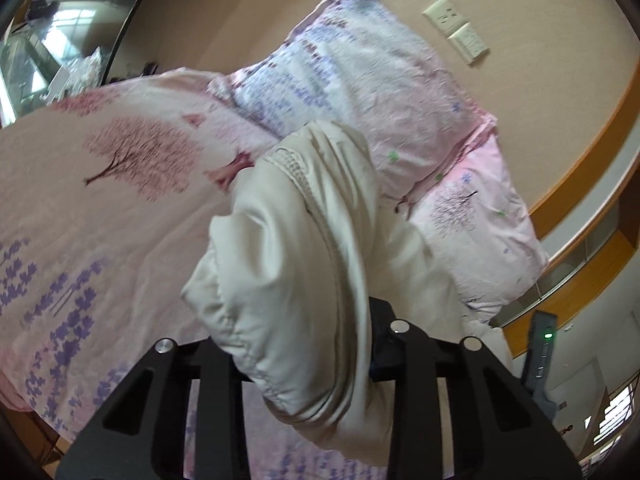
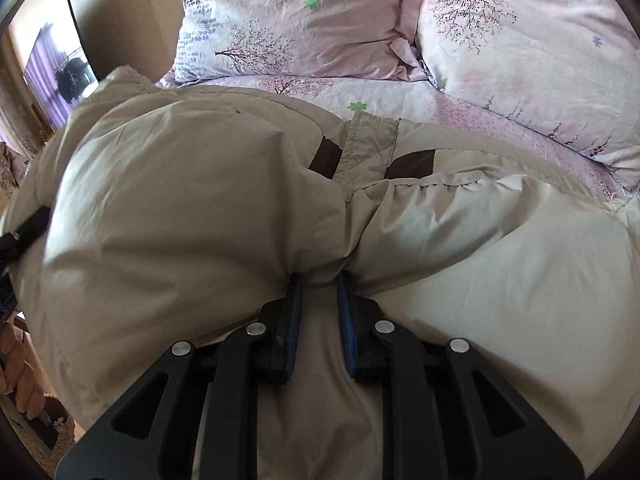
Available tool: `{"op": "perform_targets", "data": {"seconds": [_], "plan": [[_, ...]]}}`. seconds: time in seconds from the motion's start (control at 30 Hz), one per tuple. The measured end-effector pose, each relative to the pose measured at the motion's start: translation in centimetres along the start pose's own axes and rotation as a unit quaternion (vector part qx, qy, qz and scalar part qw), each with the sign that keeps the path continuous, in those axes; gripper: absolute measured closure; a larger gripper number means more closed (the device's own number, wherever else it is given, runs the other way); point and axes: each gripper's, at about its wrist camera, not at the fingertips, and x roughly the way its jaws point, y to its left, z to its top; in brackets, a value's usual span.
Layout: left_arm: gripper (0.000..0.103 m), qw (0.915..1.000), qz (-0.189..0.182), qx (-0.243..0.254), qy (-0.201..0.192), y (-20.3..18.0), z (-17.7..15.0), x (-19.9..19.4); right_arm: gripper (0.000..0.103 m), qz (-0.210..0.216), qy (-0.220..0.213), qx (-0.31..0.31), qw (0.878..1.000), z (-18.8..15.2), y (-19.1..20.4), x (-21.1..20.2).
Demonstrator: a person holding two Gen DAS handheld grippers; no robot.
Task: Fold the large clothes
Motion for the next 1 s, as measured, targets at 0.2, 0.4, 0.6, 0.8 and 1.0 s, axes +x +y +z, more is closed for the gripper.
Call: {"op": "perform_targets", "data": {"seconds": [0.2,0.4,0.6,0.8,1.0], "plan": [[0.074,0.9964,-0.063,0.044,-0.035,-3.8,0.3,-1.5,0.083,0.001,0.005,0.001,1.0,0.0,-0.1,0.6],[0.074,0.9804,-0.142,0.122,-0.062,-9.7,-1.1,-3.1,0.083,0.001,0.011,0.003,1.0,-0.1,-0.1,1.3],[0.073,0.9676,-0.154,0.182,-0.084,-14.7,-3.1,-3.4,0.084,0.049,0.0,0.019,0.999,-0.8,-2.5,-1.3],[0.073,0.9582,-0.156,0.225,-0.084,-17.8,-4.6,-3.0,0.084,0.051,-0.053,0.05,0.996,-3.0,-6.3,-5.8],[0.071,0.9452,-0.16,0.274,-0.076,-21.2,-6.7,-2.3,0.084,0.088,-0.029,0.071,0.993,-3.1,-8.3,-3.2]]}}
